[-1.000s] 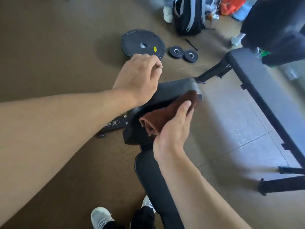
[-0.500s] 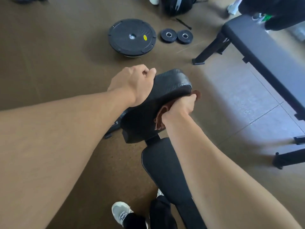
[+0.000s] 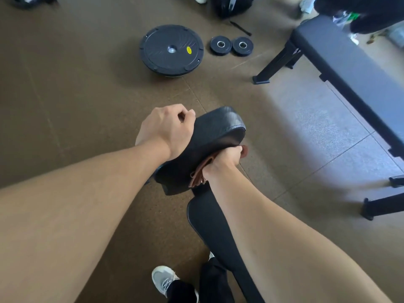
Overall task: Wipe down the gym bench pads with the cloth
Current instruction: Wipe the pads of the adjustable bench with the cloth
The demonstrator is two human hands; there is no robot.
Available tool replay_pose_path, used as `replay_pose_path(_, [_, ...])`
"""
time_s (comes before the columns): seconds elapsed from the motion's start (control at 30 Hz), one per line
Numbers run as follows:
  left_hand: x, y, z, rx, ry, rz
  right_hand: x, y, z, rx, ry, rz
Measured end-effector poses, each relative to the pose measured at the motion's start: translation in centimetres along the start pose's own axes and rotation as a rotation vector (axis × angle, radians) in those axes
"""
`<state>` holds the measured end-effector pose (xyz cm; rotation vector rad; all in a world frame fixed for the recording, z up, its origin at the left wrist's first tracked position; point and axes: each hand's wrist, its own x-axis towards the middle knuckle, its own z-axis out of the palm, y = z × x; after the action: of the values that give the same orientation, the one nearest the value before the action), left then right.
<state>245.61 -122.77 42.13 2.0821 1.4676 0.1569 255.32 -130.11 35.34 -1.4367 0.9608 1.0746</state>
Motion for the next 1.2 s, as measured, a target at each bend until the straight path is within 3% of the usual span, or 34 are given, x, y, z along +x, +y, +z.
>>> replay_pose_path(0.2, [0.4,-0.2,-0.3,0.006,-0.081,-0.004,-4.0,1.1,1.8,0.147,-0.034,-0.054])
replay_pose_path(0.37, [0.2,-0.6,-0.1,0.007,-0.096,0.024,0.2,1.7,3.9,0.072,0.158,-0.173])
replay_pose_path(0.5, [0.5,-0.6,0.0,0.016,-0.107,0.018,-0.3,-0.2,1.2,-0.011,0.074,-0.018])
replay_pose_path(0.67, [0.4,-0.8,-0.1,-0.019,-0.085,0.032,0.2,-0.6,0.1,0.15,-0.006,0.053])
replay_pose_path(0.93, [0.0,-0.6,0.0,0.113,-0.04,0.162,-6.1,1.3,1.9,-0.031,0.009,-0.435])
replay_pose_path(1.07, [-0.1,-0.6,0.0,0.105,-0.016,0.16,-2.8,-0.5,1.4,0.012,0.11,-0.347])
replay_pose_path(1.2, [-0.1,-0.8,0.3,0.096,0.048,0.179,1.9,-2.5,0.2,0.071,-0.011,-0.055])
